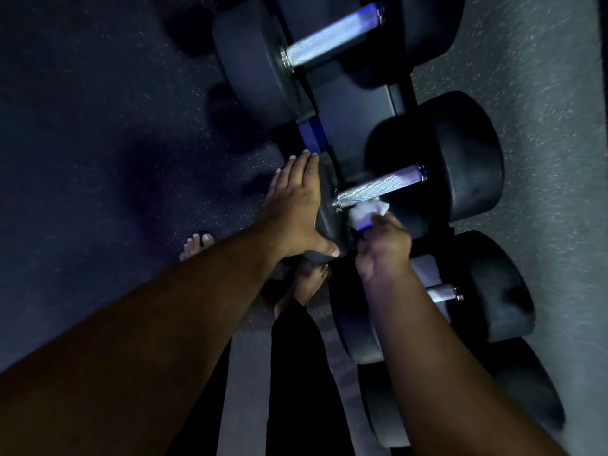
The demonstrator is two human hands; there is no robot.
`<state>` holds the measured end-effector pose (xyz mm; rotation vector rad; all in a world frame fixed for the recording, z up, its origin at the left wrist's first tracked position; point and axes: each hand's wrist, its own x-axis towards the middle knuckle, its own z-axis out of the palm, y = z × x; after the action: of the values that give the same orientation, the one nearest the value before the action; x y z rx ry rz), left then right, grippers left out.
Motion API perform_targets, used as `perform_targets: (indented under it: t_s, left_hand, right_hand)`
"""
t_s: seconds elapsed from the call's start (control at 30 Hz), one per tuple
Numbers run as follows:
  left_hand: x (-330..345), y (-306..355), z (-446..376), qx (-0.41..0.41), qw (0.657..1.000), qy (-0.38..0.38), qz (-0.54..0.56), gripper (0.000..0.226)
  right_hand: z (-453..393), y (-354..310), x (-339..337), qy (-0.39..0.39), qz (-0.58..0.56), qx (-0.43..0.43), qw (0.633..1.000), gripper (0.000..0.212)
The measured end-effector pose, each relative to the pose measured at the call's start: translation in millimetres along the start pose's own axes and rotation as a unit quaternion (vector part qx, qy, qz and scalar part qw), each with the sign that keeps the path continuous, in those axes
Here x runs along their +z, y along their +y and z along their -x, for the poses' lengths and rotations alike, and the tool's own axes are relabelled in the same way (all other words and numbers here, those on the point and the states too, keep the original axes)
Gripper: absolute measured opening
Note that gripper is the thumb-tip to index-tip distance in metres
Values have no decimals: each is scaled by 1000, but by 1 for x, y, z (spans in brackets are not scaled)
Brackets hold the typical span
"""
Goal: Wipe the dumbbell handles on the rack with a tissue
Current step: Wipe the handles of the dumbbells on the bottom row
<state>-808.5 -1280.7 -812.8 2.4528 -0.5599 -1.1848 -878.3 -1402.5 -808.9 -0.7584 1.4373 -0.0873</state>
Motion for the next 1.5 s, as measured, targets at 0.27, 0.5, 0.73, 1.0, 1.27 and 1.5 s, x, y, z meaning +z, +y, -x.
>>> perform_targets:
  t_s: [0.27,0.5,0.73,1.0,1.27,1.5]
  left_hand:
    - [-1,0,-1,0,1000,-3,-7,166]
    - [-1,0,1,-3,1000,1,-8,166]
    - [-2,0,1,6,1000,-5,-7,165]
    - [-5,1,1,0,1000,-6,-5,165]
    - [-5,2,1,-3,1000,-8,-3,164]
    - [-3,1,1,-4,1000,-2,4,164]
  right_hand:
    - [-11,-51,31,92,-53,-6,994,37]
    - [-20,-29,23,53,-97,-34,993,14]
    - [-38,-48,25,101,-154,-49,982,24]
    - [-27,-54,35,62,-128,-36,989,27]
    - [-16,-43,37,49,-89,-45,994,14]
    - [-7,-18,27,-13,5,-19,1000,10]
